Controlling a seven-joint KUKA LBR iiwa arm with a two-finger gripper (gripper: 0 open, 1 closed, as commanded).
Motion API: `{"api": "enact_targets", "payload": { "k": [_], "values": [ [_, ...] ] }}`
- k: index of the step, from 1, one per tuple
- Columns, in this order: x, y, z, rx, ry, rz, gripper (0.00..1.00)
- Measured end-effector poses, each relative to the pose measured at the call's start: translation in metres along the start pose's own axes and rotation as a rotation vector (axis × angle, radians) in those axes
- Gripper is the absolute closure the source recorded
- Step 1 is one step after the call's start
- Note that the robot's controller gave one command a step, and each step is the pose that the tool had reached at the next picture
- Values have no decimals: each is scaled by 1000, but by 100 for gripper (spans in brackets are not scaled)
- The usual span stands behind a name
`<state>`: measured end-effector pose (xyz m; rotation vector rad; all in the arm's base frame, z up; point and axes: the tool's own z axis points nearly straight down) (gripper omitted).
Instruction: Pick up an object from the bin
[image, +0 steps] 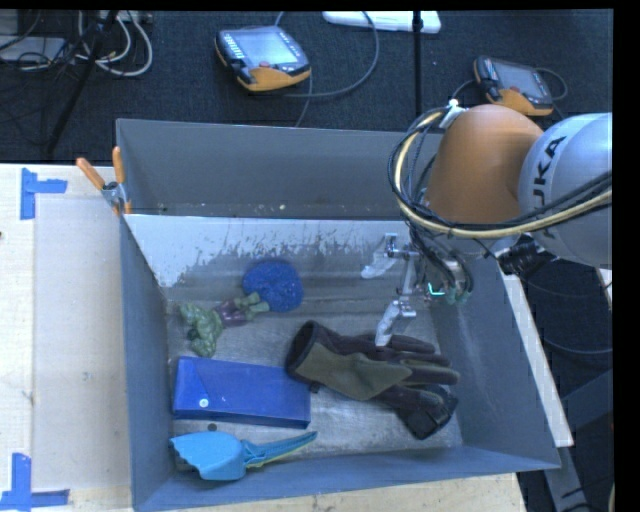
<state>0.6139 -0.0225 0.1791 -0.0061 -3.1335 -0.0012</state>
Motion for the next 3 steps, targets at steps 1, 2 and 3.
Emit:
{"api": "enact_targets", "payload": {
  "k": [1,2,3],
  "values": [
    [-2,0,-5,0,-7,0,0],
    [5,3,97,-2,-31,-102,100],
    [5,3,97,-2,-31,-102,100]
  ]
}}
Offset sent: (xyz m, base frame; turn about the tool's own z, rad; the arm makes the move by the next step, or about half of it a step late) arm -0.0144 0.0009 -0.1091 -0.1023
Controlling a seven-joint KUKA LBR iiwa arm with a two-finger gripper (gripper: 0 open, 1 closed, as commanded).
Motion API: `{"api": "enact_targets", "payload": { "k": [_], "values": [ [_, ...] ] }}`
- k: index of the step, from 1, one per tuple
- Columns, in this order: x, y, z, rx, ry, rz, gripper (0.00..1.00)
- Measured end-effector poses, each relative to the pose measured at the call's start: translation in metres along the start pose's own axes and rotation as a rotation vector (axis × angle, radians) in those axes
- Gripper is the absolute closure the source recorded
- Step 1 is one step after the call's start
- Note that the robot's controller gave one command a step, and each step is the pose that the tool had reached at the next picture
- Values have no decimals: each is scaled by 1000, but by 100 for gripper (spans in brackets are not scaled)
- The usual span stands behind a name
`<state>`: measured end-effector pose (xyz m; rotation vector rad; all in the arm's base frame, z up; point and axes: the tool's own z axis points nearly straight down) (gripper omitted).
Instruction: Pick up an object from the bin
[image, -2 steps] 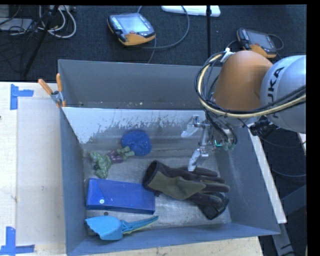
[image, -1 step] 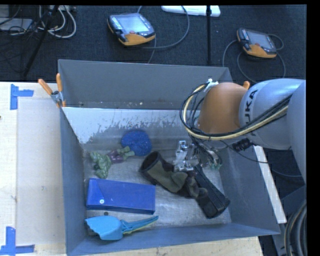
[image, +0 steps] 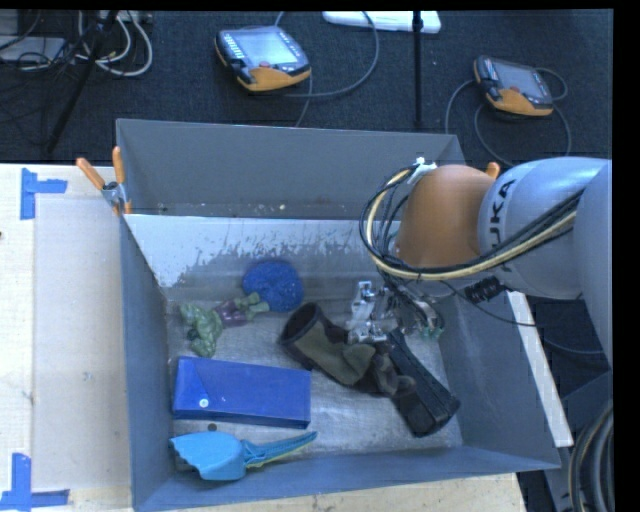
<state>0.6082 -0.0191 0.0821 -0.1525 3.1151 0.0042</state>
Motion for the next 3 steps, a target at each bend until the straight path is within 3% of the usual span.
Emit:
{"api": "enact_targets", "payload": {
  "k": [1,2,3],
  "values": [
    [5,0,0,1,-7,36,100],
    [10,10,-37,1,26,36,100],
    [24,18,-146,2,22,41,100]
  ]
}}
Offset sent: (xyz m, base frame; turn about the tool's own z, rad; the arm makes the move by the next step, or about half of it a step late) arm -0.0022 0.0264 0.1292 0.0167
